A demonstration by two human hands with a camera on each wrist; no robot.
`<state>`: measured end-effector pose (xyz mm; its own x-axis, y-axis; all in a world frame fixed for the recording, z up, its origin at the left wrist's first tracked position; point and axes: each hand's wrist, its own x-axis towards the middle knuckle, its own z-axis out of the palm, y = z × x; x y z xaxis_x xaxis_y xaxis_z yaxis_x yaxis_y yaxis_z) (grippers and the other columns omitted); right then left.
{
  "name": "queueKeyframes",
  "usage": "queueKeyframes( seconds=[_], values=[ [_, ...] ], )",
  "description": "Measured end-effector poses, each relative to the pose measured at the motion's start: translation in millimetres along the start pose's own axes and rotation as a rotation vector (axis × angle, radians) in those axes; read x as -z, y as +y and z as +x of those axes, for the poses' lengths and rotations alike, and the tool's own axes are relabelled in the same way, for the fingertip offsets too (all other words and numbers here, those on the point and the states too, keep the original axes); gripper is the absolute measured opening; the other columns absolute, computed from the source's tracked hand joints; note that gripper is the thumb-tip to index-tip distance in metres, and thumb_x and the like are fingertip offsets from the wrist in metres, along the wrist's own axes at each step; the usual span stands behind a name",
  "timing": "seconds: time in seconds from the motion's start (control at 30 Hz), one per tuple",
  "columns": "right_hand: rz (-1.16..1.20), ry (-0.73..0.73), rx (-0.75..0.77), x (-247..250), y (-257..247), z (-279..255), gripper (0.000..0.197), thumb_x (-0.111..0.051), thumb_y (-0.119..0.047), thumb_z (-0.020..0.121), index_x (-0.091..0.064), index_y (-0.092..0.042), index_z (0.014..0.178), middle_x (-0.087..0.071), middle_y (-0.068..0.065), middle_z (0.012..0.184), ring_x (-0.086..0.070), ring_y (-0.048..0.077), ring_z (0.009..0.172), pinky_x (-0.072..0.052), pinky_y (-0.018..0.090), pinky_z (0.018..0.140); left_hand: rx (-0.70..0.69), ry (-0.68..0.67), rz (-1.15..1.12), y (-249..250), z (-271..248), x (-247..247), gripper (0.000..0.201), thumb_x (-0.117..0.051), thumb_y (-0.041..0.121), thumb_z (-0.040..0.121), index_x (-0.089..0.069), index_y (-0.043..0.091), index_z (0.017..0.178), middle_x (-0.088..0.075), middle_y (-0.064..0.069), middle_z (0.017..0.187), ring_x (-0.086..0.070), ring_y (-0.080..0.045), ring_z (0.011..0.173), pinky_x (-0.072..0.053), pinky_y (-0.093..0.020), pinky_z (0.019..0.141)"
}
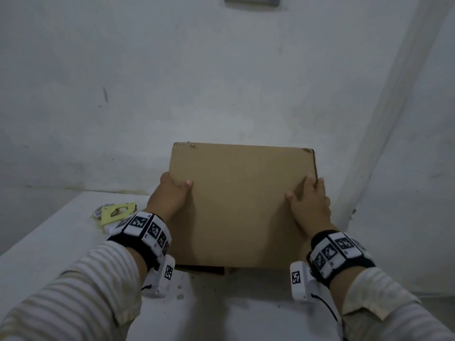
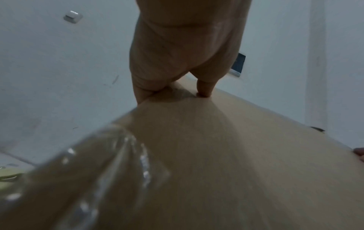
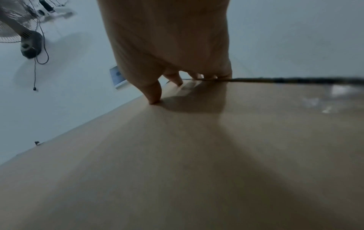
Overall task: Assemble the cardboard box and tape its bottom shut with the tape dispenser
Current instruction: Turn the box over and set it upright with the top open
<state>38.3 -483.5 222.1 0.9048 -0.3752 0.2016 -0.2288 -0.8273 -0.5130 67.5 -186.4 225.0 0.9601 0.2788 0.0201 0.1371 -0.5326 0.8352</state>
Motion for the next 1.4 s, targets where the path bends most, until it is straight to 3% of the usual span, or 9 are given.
queueKeyframes(
  seconds=[0.13,0.27,0.47,0.57,0.67,0.87,1.03,1.17,1.4],
  values=[
    [-0.08,-0.057,0.066,7,-4,9,0.067,-0.046,-0.042,0.095,-0.019,-0.014,0.15,0.001,0.014,0.16,-0.018,0.042,0.141,-0.025,0.048,0.114,0.013,0.009,0.032,8,9,8,0.069,-0.049,0.037,0.093,-0.015,0.012,0.148,-0.039,-0.015,0.146,-0.044,-0.037,0.129,-0.038,-0.046,0.106],
    [-0.238,-0.165,0.124,-1,-6,11,0.067,-0.04,-0.044,0.097,-0.016,-0.01,0.149,-0.002,0.017,0.158,-0.007,0.041,0.143,-0.019,0.05,0.117,-0.038,-0.063,0.091,8,12,6,0.066,-0.051,0.023,0.091,-0.016,0.017,0.147,-0.035,-0.018,0.144,-0.043,-0.039,0.126,-0.04,-0.048,0.104],
    [-0.392,-0.292,0.189,-6,-11,2,0.077,-0.04,-0.057,0.092,-0.006,-0.022,0.152,0.005,0.004,0.161,0.001,0.031,0.147,-0.013,0.056,0.116,0.008,-0.189,0.257,-1,11,2,0.076,-0.044,0.045,0.093,0.005,0.03,0.15,-0.03,-0.022,0.149,-0.046,-0.042,0.125,-0.041,-0.047,0.104],
    [-0.32,-0.32,0.123,-12,-5,-11,0.076,-0.035,-0.066,0.088,-0.001,-0.038,0.15,0.012,-0.009,0.16,0.008,0.027,0.148,-0.01,0.069,0.109,-0.033,-0.205,0.271,-12,7,3,0.076,-0.04,0.053,0.093,0.006,0.031,0.15,-0.03,-0.015,0.153,-0.047,-0.037,0.127,-0.041,-0.044,0.104],
    [-0.261,-0.267,0.088,-16,2,-21,0.072,-0.031,-0.068,0.088,-0.003,-0.041,0.149,0.008,-0.009,0.161,0.007,0.027,0.148,-0.016,0.067,0.109,-0.051,-0.215,0.266,-15,4,4,0.076,-0.04,0.054,0.092,0.003,0.032,0.15,-0.028,-0.01,0.155,-0.045,-0.035,0.13,-0.04,-0.043,0.104],
    [-0.259,-0.203,0.088,2,-7,-16,0.065,-0.035,-0.064,0.09,-0.022,-0.033,0.146,-0.012,-0.005,0.159,-0.012,0.03,0.144,-0.022,0.058,0.109,-0.085,-0.126,0.334,2,4,11,0.063,-0.044,0.039,0.096,-0.022,0.013,0.148,-0.032,-0.011,0.153,-0.038,-0.032,0.135,-0.034,-0.041,0.109],
    [-0.369,-0.293,0.282,-11,-20,-9,0.049,-0.029,-0.051,0.097,-0.039,-0.024,0.137,-0.035,0.001,0.15,-0.032,0.028,0.136,-0.028,0.051,0.108,-0.091,-0.138,0.259,5,-7,7,0.032,-0.05,0.021,0.095,-0.056,0.003,0.12,-0.048,-0.021,0.138,-0.049,-0.033,0.117,-0.041,-0.041,0.104],
    [-0.33,-0.204,0.334,-41,-33,-21,0.05,-0.026,-0.045,0.099,-0.033,-0.021,0.142,-0.026,0.004,0.155,-0.021,0.029,0.142,-0.015,0.052,0.113,-0.059,-0.223,0.099,-10,-12,5,0.062,-0.051,0.036,0.094,-0.03,0.013,0.148,-0.031,-0.009,0.154,-0.035,-0.027,0.137,-0.032,-0.038,0.11],
    [-0.239,-0.135,0.504,-69,-68,-43,0.049,-0.028,-0.041,0.1,-0.034,-0.018,0.144,-0.03,0.003,0.154,-0.021,0.023,0.144,-0.013,0.042,0.117,-0.056,-0.302,-0.04,-32,-25,18,0.083,-0.058,0.039,0.09,-0.009,0.015,0.153,-0.019,-0.002,0.159,-0.027,-0.023,0.142,-0.029,-0.036,0.112]
  ],
)
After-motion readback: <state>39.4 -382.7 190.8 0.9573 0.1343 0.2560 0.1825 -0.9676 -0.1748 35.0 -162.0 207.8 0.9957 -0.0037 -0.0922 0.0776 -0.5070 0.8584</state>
